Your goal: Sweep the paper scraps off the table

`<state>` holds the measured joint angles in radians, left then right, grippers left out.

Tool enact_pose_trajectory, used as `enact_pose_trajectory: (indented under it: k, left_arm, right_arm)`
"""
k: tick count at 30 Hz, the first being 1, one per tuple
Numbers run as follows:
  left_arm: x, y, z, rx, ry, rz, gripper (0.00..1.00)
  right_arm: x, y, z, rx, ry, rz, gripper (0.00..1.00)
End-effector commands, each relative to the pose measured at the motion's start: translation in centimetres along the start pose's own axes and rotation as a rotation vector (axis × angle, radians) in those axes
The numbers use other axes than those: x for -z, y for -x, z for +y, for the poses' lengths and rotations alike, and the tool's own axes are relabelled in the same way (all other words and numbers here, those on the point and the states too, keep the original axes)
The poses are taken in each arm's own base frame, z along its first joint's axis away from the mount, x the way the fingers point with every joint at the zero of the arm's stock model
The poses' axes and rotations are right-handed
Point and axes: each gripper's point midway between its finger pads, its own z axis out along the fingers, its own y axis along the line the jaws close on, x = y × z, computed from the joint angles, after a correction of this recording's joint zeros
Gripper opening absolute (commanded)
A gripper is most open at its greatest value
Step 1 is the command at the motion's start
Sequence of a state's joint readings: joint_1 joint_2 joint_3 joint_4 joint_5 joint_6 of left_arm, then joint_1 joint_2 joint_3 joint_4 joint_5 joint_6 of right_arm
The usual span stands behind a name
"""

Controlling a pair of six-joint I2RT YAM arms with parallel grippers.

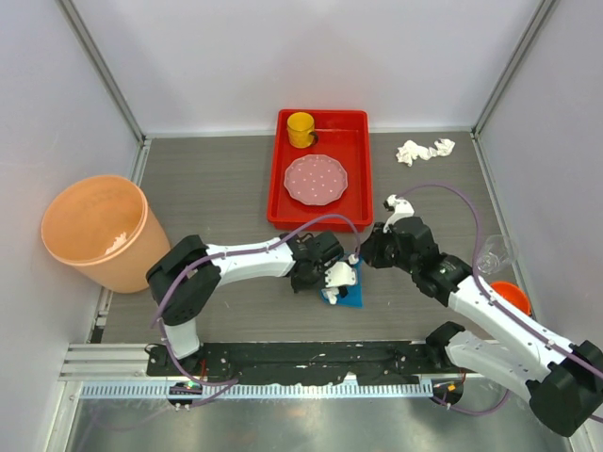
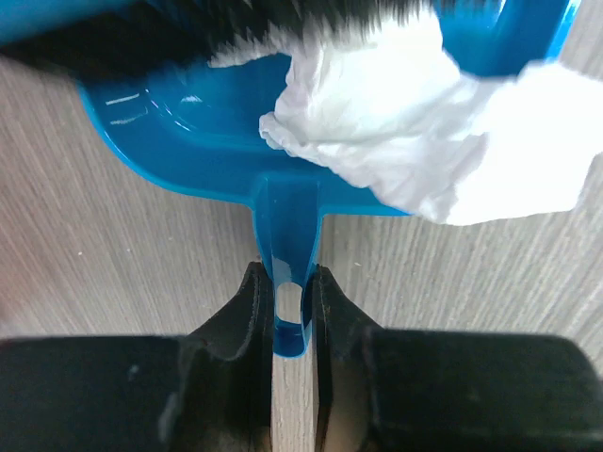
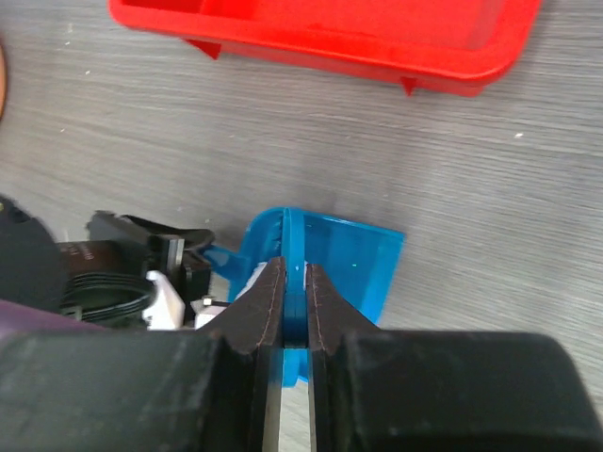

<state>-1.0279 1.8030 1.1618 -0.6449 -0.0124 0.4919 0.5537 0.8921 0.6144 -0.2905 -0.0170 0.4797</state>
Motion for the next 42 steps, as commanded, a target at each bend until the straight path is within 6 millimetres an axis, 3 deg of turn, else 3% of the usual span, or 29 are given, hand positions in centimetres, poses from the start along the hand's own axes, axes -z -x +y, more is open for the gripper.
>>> enact_pose_trajectory:
  k: [1,4,5,7,8,10,13,16,18,19,20,21,22,23,24,26,28,29,31,32,34,35,36,38,39,42]
  left_arm:
    - [0.9,2.0,-1.0,-0.004,-0.066,-0.075,0.0]
    - [1.1,2.1,-1.4,0.001,-0.082,-0.091,0.0]
    - [1.0,1.8,-1.4,0.004,-0.082,-0.09,0.0]
    - [1.1,1.6,-1.1,0.021,-0.076,-0.097,0.0]
    - [0.9,1.2,-1.0,0.029,-0.076,-0.093,0.0]
    - [0.9,0.7,-0.6,0.047,-0.072,-0.089,0.0]
    - [0.9,0.2,-0.4,0.063,-0.072,-0.085,0.0]
    - [1.0,0.1,-0.5,0.066,-0.076,-0.089,0.0]
    - [1.1,0.2,-0.3,0.071,-0.071,-0.093,0.0]
    - [1.2,0.3,-0.2,0.071,-0.067,-0.098,0.0]
    - [1.3,0.4,-0.1,0.074,-0.066,-0.101,0.0]
    - [1.3,0.4,-0.1,0.077,-0.066,-0.102,0.0]
    - [1.3,0.4,-0.1,0.075,-0.066,-0.101,0.0]
    - [1.3,0.4,0.0,0.075,-0.064,-0.101,0.0]
    - [1.3,0.3,-0.1,0.074,-0.061,-0.099,0.0]
    - [1.3,0.0,0.1,0.077,-0.052,-0.097,0.0]
    - [1.1,-0.2,0.1,0.074,-0.051,-0.092,0.0]
    - [1.0,-0.3,0.1,0.074,-0.047,-0.091,0.0]
    - [0.8,-0.5,0.2,0.077,-0.048,-0.085,0.0]
    - [0.8,-0.6,0.3,0.08,-0.046,-0.082,0.0]
    - [0.6,-0.7,0.3,0.084,-0.049,-0.079,0.0]
    - [0.5,-0.8,0.4,0.082,-0.053,-0.08,0.0]
    - [0.4,-0.8,0.4,0.082,-0.054,-0.077,0.0]
    - [0.1,-1.0,0.4,0.079,-0.054,-0.066,0.0]
    - [-0.2,-1.2,0.4,0.077,-0.057,-0.056,0.0]
    - [-0.5,-1.4,0.4,0.076,-0.057,-0.043,0.0]
  right_arm:
    - [0.6,3.3,3.2,-0.023,0.048,-0.112,0.01]
    - [1.6,4.7,3.2,0.004,0.015,-0.136,0.01]
    - [2.4,6.1,3.5,0.017,0.013,-0.168,0.01]
    - [3.5,6.6,2.6,0.079,-0.042,-0.171,0.01]
    - [4.6,8.3,2.4,0.093,-0.077,-0.22,0.01]
    - [5.6,9.0,1.3,0.176,-0.14,-0.227,0.01]
    - [7.5,12.0,0.1,0.24,-0.25,-0.309,0.01]
    - [8.8,15.6,-0.5,0.322,-0.337,-0.386,0.01]
    - [9.7,19.4,-1.5,0.37,-0.421,-0.48,0.01]
    - [8.8,20.4,-2.4,0.398,-0.463,-0.477,0.01]
    - [8.9,22.9,-2.4,0.389,-0.476,-0.536,0.01]
    - [8.8,24.7,-4.7,0.381,-0.516,-0.545,0.01]
    - [6.2,25.4,-6.3,0.38,-0.525,-0.501,0.01]
    - [6.3,27.6,-7.1,0.364,-0.522,-0.536,0.01]
    - [6.4,29.6,-9.4,0.328,-0.556,-0.568,0.01]
    - [2.9,32.1,-11.2,0.333,-0.52,-0.532,0.01]
    - [0.5,33.5,-12.8,0.382,-0.498,-0.498,0.01]
    - [-1.9,34.6,-13.8,0.407,-0.482,-0.49,0.01]
    - [-3.8,35.6,-15.4,0.457,-0.492,-0.462,0.01]
    - [-6.7,35.8,-16.8,0.456,-0.481,-0.392,0.01]
    - [-9.1,36.3,-18.5,0.446,-0.478,-0.323,0.01]
    - [-9.0,38.5,-17.3,0.459,-0.441,-0.339,0.01]
    - [-12.3,37.1,-19.3,0.451,-0.438,-0.275,0.01]
    - [-12.8,39.0,-19.0,0.478,-0.43,-0.3,0.01]
    - [-14.6,38.2,-20.1,0.478,-0.429,-0.275,0.01]
    - [-16.0,38.4,-20.6,0.481,-0.423,-0.29,0.01]
